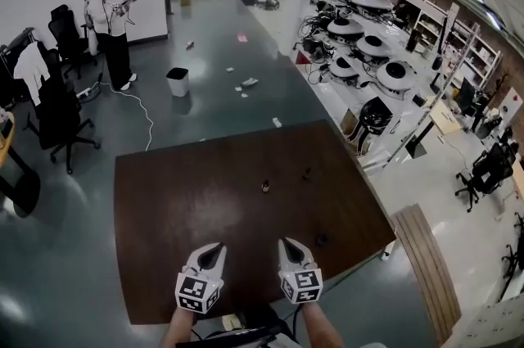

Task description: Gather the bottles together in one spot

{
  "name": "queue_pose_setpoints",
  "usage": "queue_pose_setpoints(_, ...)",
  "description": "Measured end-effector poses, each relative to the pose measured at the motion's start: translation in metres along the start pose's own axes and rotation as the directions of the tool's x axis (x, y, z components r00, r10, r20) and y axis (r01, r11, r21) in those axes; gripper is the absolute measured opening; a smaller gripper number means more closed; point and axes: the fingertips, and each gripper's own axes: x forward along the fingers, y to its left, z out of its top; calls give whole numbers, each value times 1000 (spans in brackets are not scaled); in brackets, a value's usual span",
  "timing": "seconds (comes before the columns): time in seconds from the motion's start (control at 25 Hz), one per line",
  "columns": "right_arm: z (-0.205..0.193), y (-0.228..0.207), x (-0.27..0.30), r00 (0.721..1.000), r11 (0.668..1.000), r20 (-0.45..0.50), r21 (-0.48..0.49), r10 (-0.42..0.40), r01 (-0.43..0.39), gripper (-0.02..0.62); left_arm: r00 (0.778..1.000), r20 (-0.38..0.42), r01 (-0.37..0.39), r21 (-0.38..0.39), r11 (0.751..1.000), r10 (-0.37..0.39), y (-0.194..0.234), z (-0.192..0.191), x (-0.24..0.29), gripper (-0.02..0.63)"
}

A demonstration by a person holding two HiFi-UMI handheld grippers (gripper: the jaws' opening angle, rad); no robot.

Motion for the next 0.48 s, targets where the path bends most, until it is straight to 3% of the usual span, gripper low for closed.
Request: queue_pose_setpoints(0.48,-4,-33,87,997,998,-52,20,58,-57,2,998,-50,-28,-28,999,27,42,1,75,0)
